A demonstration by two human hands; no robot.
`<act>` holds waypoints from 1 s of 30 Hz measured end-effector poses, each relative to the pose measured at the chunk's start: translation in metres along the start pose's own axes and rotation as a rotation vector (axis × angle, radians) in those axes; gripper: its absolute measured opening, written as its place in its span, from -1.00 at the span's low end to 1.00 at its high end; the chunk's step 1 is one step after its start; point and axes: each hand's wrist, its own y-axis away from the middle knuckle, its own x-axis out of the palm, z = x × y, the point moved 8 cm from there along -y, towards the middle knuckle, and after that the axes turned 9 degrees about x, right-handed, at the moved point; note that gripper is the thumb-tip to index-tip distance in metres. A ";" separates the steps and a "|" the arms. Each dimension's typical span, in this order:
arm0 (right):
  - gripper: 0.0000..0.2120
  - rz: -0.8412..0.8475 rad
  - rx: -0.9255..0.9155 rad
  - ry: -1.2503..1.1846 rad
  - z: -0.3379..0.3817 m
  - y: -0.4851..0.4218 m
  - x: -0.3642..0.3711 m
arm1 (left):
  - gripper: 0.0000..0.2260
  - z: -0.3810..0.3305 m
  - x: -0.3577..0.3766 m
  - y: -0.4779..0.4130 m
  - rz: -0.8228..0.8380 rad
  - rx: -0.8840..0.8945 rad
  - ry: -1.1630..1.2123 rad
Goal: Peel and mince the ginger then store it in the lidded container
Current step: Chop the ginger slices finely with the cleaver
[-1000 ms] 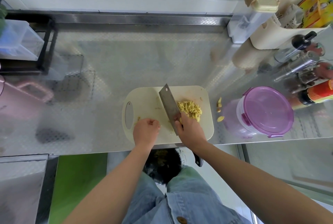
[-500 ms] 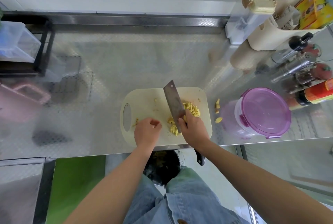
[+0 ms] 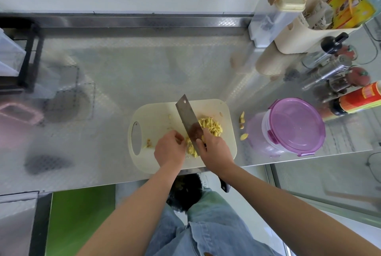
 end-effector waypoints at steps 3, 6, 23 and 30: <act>-0.84 0.012 -0.013 0.023 0.003 -0.001 0.004 | -0.98 0.000 0.001 -0.003 -0.003 -0.012 -0.025; -0.82 0.006 0.008 0.013 0.002 -0.003 0.003 | -0.98 -0.003 0.002 -0.005 -0.006 0.026 -0.040; -0.83 0.013 0.037 -0.078 -0.004 -0.002 -0.004 | -0.92 -0.006 -0.007 -0.010 0.105 0.151 0.003; -0.87 0.045 -0.032 -0.050 0.011 0.000 0.003 | -0.91 0.006 -0.011 -0.010 0.132 0.090 -0.008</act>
